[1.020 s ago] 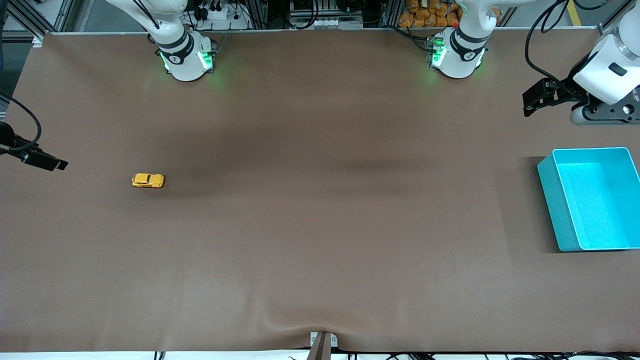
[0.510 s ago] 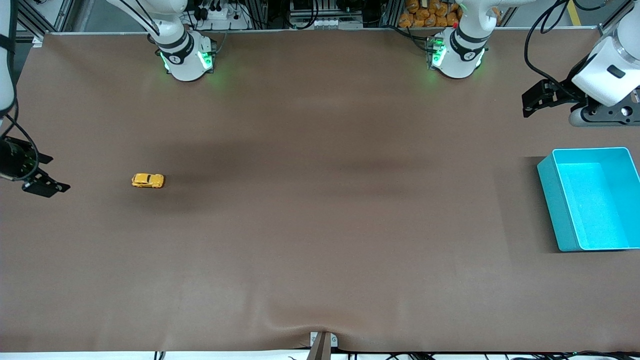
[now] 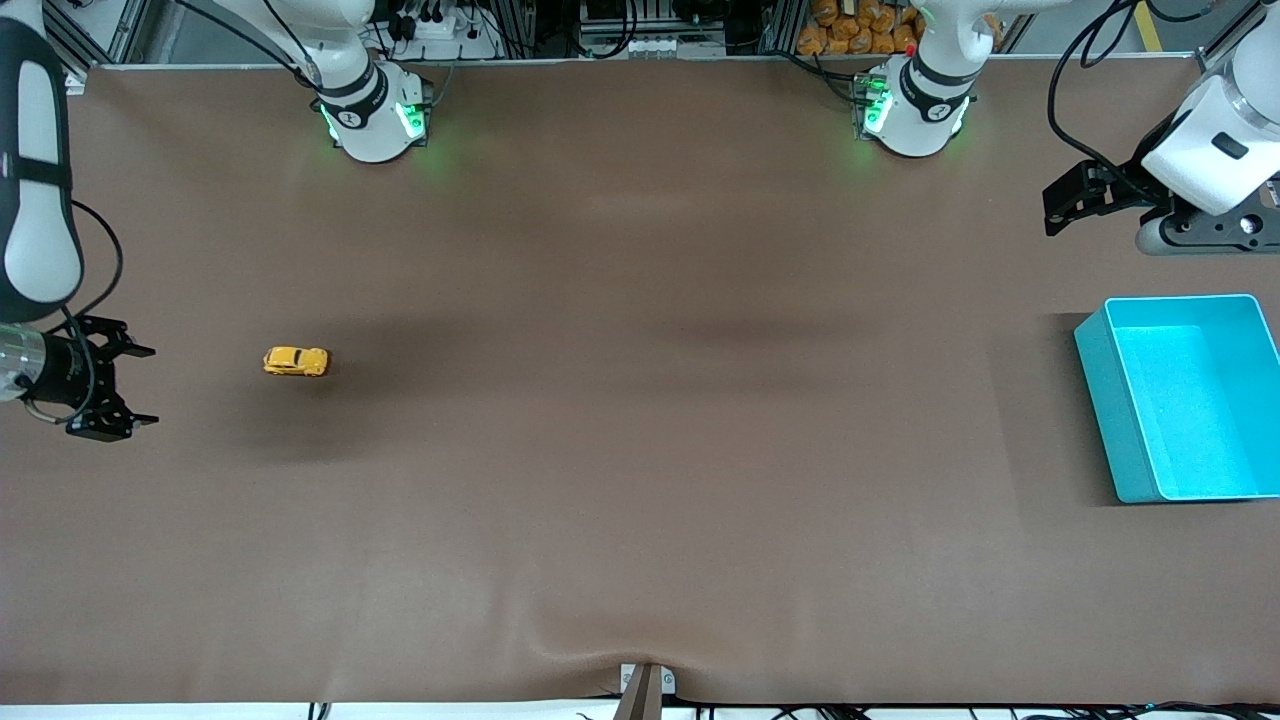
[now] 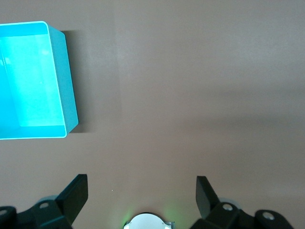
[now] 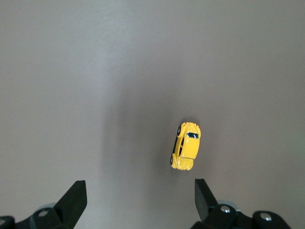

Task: Wind and store yellow beetle car
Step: 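Move the right gripper toward the yellow beetle car, then lower the right gripper over the car and close on it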

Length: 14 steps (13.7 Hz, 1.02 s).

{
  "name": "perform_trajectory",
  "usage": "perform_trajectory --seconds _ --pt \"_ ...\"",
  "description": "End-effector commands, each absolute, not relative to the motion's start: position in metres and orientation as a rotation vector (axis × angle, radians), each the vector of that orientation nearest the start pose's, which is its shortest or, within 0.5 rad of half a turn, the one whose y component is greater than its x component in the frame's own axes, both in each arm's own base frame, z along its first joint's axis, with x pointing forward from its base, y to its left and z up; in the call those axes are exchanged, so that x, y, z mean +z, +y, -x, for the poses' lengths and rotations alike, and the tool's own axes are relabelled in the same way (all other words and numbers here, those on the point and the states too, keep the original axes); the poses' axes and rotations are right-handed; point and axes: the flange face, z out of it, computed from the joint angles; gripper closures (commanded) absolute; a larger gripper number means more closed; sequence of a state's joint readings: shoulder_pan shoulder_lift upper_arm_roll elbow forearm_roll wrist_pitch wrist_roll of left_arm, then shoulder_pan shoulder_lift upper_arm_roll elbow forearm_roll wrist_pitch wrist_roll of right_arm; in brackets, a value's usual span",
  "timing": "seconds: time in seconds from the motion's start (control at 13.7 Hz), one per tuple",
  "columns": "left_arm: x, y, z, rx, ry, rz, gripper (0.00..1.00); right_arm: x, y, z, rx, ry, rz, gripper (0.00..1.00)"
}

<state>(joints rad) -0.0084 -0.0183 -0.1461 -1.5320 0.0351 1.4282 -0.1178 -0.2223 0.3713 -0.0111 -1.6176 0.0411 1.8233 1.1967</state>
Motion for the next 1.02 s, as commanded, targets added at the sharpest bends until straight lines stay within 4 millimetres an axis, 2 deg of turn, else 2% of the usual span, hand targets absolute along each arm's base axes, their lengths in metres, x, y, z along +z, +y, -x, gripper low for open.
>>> perform_trajectory --seconds 0.0,0.22,0.29,0.44,0.58,0.73,0.95 --pt "0.642 -0.079 -0.528 0.119 0.041 3.099 0.00 0.371 -0.146 -0.619 0.263 2.210 2.266 0.00" --pt "0.642 -0.079 -0.528 0.119 0.041 3.099 0.00 0.336 -0.142 -0.612 0.197 2.369 2.093 0.00" --pt "0.642 -0.079 -0.528 0.119 0.041 3.099 0.00 0.327 -0.135 -0.610 0.192 2.404 2.057 0.00" --pt "0.641 -0.079 -0.529 0.121 0.041 3.099 0.00 0.305 -0.113 -0.600 0.219 2.406 2.086 0.00" --pt "0.641 -0.080 -0.529 0.121 0.043 3.099 0.00 0.277 -0.090 -0.588 0.175 2.402 2.083 0.00" --pt "0.641 -0.080 -0.529 0.121 0.043 3.099 0.00 0.249 -0.084 -0.572 0.155 2.380 2.118 0.00" --pt "0.641 -0.081 -0.528 0.121 0.046 3.099 0.00 0.232 -0.088 -0.556 0.155 2.384 2.155 0.00"
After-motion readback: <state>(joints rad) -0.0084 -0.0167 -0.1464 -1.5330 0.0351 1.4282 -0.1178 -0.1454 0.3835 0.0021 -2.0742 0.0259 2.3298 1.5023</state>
